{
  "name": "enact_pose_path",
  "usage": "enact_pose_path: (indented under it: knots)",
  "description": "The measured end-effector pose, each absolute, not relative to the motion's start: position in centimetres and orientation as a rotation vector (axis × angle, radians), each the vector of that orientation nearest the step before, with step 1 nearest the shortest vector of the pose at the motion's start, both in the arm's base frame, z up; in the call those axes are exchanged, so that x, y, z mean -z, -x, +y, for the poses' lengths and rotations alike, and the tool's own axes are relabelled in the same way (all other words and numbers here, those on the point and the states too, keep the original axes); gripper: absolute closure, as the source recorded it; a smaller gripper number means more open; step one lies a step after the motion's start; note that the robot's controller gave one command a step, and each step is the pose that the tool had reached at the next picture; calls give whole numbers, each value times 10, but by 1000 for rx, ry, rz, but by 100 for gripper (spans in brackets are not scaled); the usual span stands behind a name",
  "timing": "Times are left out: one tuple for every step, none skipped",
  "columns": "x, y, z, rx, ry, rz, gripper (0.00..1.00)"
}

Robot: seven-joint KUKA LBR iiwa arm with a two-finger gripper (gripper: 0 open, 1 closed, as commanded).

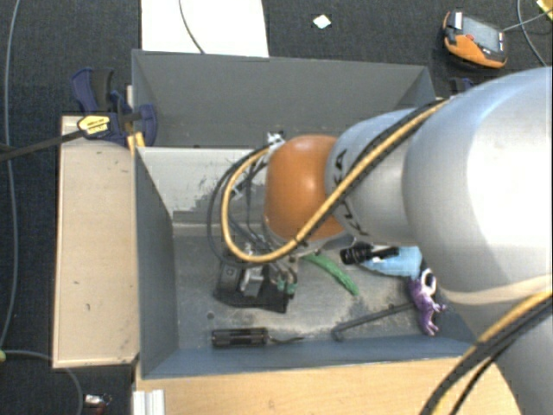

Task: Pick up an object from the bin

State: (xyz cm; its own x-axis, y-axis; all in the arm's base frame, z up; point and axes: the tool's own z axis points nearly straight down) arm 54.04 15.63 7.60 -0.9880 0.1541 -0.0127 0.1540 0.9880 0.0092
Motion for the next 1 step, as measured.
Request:
enact_pose_path:
  knots:
    - [-76,-540,156,-13,-243,3119,100]
